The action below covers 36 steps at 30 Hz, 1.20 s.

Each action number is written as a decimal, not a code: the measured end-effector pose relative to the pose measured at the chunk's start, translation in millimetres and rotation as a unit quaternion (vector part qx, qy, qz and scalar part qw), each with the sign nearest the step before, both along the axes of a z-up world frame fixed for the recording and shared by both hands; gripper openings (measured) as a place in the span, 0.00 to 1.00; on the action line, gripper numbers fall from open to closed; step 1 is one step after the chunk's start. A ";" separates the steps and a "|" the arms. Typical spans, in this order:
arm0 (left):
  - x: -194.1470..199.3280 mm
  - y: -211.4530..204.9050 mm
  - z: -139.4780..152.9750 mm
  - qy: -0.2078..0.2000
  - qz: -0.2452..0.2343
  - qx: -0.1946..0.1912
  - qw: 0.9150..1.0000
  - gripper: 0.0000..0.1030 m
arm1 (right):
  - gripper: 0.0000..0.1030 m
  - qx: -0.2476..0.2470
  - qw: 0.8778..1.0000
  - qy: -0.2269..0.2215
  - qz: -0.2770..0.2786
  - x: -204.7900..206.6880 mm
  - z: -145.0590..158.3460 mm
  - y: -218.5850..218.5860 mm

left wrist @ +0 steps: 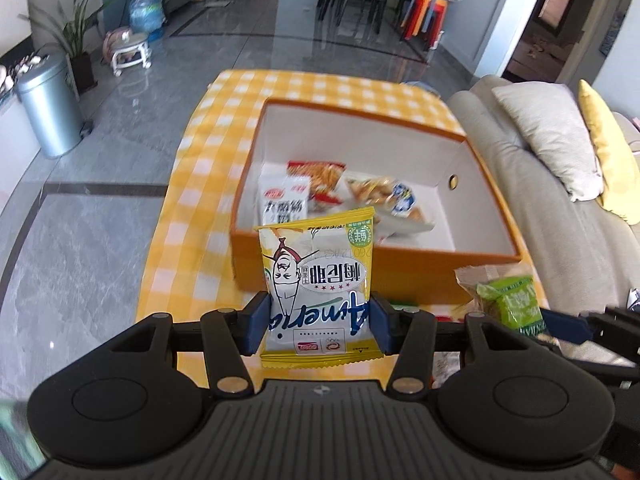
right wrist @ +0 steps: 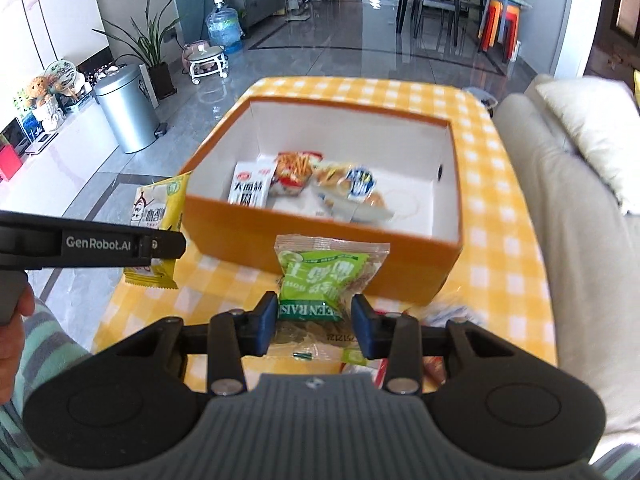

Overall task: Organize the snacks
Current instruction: 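Lift both packs over the box rim and lower them inside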

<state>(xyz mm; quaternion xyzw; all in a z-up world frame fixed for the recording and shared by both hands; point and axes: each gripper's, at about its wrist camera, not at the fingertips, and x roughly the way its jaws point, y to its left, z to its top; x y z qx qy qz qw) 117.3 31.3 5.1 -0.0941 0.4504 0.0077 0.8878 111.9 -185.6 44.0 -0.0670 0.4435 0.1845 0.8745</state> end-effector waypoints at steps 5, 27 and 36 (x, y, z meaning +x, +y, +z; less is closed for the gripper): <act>15.1 -6.2 17.2 -0.024 -0.013 0.011 1.000 0.57 | 0.34 -0.029 0.998 -0.029 0.039 13.4 26.9 2.7; 48.6 -17.3 -14.0 0.028 -0.054 -0.005 0.998 0.57 | 0.03 0.039 0.996 0.083 -0.006 107.6 0.2 -31.0; 32.9 -6.6 -34.8 0.052 -0.039 -0.014 0.998 0.57 | 0.46 0.044 0.985 0.164 0.022 77.5 -63.3 -8.0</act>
